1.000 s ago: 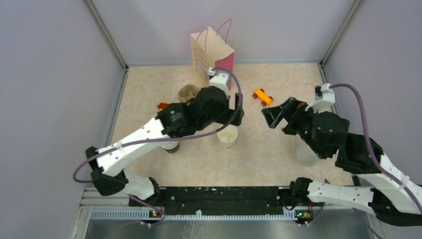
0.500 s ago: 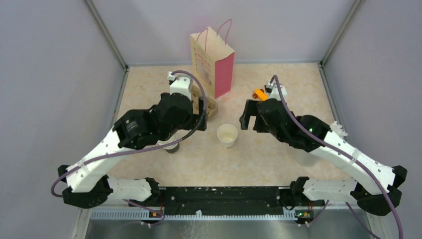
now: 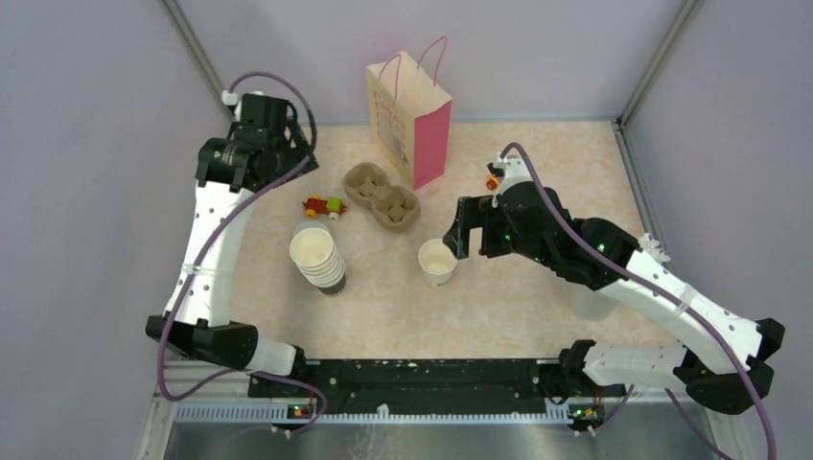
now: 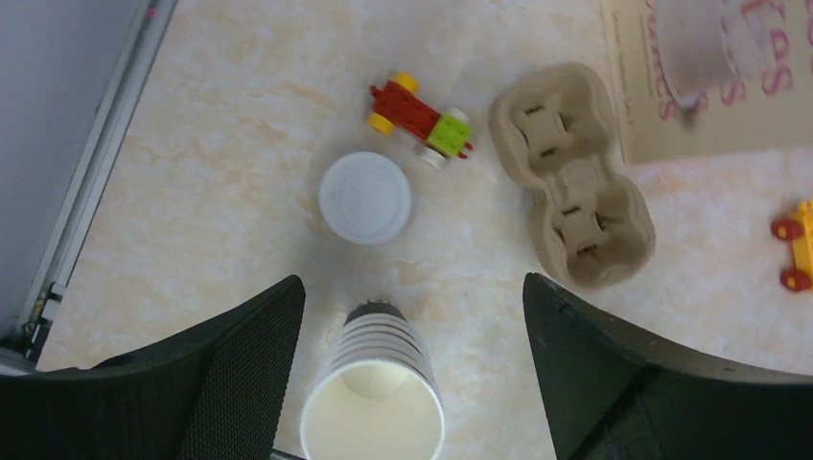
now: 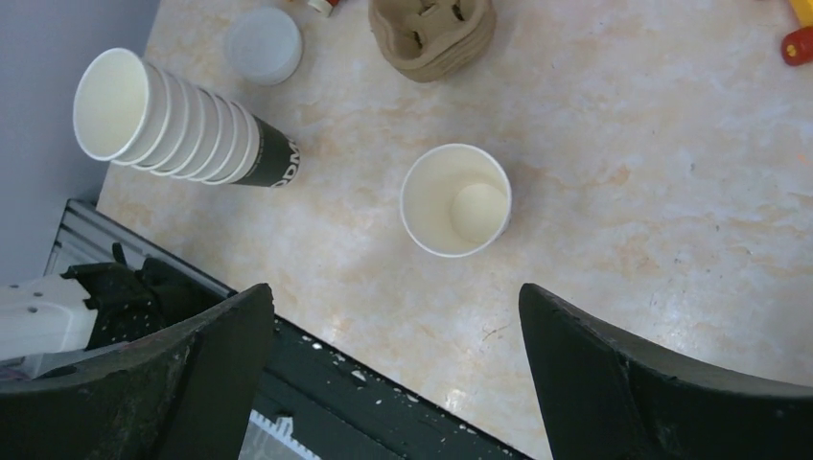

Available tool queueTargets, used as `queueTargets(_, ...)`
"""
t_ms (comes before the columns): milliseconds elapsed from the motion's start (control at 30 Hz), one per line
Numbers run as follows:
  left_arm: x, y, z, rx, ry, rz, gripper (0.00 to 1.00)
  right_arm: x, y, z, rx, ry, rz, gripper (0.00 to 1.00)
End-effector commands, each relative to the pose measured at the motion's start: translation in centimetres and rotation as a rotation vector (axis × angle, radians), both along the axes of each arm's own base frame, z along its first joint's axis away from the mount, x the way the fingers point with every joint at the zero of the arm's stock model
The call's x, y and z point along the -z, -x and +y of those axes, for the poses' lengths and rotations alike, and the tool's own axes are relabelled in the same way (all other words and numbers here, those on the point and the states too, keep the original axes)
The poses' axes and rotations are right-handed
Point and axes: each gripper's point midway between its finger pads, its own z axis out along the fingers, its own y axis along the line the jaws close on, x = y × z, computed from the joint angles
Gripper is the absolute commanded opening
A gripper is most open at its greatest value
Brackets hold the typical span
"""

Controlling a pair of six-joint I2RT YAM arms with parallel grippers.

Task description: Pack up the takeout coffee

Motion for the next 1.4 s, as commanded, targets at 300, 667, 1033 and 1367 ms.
queueTargets(300, 12.3, -2.3, 10.4, -0.285, 0.205, 0.07, 0.73, -2.5, 0.7, 1.4, -0.073, -0.089, 0.001, 0.96)
queueTargets(667, 21.3, -3.9, 10.7, -0.27, 0.312, 0.147, 0.5, -3.2, 0.7, 1.4, -0.058, -0.095, 0.015, 0.95)
queueTargets(1033, 24.7, -3.2, 10.4, -0.239, 0.312, 0.269, 0.4, -2.9, 0.6, 0.1, -0.007, -0.076, 0.016, 0.94)
queueTargets(1367, 25.7, -3.6, 9.3, -0.177, 0.356, 0.291, 0.29, -2.7, 0.4, 0.7, -0.01, -0.069, 0.027, 0.94)
